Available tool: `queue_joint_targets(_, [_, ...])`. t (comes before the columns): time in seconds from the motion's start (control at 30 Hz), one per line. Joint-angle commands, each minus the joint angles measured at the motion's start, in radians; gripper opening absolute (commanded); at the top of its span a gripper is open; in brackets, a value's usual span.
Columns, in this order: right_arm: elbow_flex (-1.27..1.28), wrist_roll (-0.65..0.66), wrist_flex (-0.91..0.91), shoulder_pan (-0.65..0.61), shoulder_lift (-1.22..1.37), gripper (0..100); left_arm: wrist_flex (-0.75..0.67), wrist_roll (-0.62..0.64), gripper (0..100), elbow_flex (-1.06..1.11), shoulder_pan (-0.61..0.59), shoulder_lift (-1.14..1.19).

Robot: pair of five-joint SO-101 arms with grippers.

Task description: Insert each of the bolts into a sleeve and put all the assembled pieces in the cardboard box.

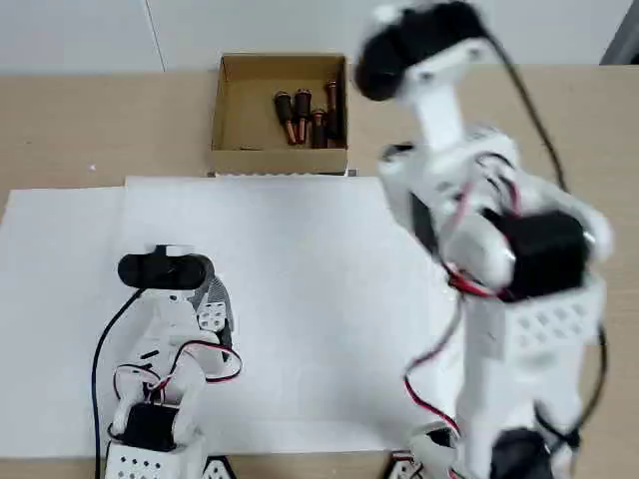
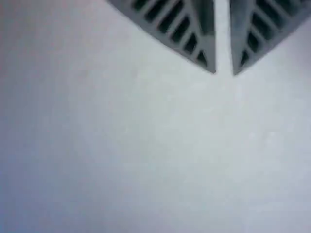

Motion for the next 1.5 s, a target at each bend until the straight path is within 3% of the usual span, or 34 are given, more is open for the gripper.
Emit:
queue_joint_targets(0.0, [0.16,-0.018,0.004,0.012,-0.177,0.3,0.005,-0.005,1,-0.004,-0.006,-0.012])
queue_joint_targets(0.47, [1.165,-0.02,-0.369,0.021,-0.786,0.3,0.005,-0.005,1,-0.004,-0.006,-0.012])
queue_joint_targets(0.67, [1.516,-0.018,-0.552,0.091,-0.961,0.3,0.005,-0.005,1,-0.004,-0.006,-0.012])
queue_joint_targets(1.07, [1.969,-0.009,-0.71,0.11,-1.225,0.3,0.005,-0.005,1,-0.004,-0.006,-0.012])
queue_joint_targets(1.3, [2.143,-0.009,-0.691,0.11,-1.434,0.3,0.005,-0.005,1,-0.004,-0.006,-0.012])
queue_joint_targets(1.47, [2.163,-0.018,-0.674,0.111,-1.448,0.3,0.005,-0.005,1,-0.004,-0.006,-0.012])
